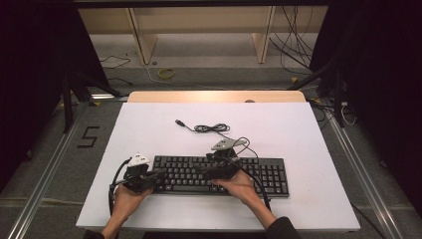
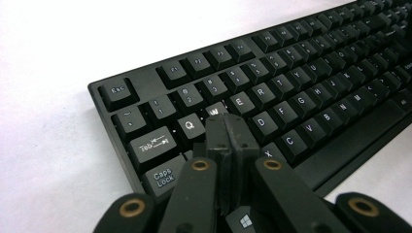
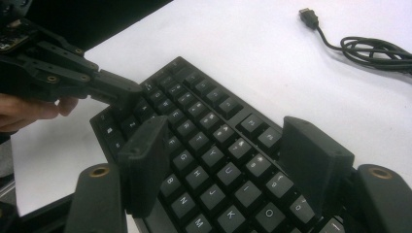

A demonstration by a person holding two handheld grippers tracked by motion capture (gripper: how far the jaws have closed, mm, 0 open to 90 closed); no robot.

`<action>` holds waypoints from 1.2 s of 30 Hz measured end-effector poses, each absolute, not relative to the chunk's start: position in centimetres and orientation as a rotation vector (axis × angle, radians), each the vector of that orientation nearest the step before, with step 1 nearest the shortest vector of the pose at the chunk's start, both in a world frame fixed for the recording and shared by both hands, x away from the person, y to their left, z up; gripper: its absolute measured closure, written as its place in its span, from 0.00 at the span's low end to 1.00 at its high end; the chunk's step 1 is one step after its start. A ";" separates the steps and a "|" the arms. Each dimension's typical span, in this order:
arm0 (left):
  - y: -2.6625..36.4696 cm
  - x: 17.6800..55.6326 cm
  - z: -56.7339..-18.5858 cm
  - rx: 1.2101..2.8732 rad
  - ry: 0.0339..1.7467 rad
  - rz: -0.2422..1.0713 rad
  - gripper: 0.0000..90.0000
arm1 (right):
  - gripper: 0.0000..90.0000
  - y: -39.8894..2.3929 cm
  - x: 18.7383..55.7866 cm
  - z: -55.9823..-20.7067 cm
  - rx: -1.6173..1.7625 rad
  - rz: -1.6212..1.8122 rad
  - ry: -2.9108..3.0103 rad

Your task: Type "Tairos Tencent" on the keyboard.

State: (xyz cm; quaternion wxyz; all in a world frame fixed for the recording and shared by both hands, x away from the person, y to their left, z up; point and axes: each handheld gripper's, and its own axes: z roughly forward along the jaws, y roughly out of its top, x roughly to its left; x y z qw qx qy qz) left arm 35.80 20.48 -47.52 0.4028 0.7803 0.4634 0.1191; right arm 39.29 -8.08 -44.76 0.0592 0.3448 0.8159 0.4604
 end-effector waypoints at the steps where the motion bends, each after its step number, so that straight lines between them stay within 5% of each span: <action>1: 20.4 35.9 -47.6 1.973 1.172 0.298 0.99 | 0.40 -8.1 39.3 -44.8 1.044 1.393 2.469; 28: 20.0 36.0 -48.0 2.013 1.186 0.290 0.99 | 0.41 -8.4 39.3 -44.9 1.051 1.374 2.464; 36: 20.3 35.5 -47.3 1.963 1.181 0.312 0.86 | 0.44 -8.5 39.3 -44.8 1.057 1.383 2.461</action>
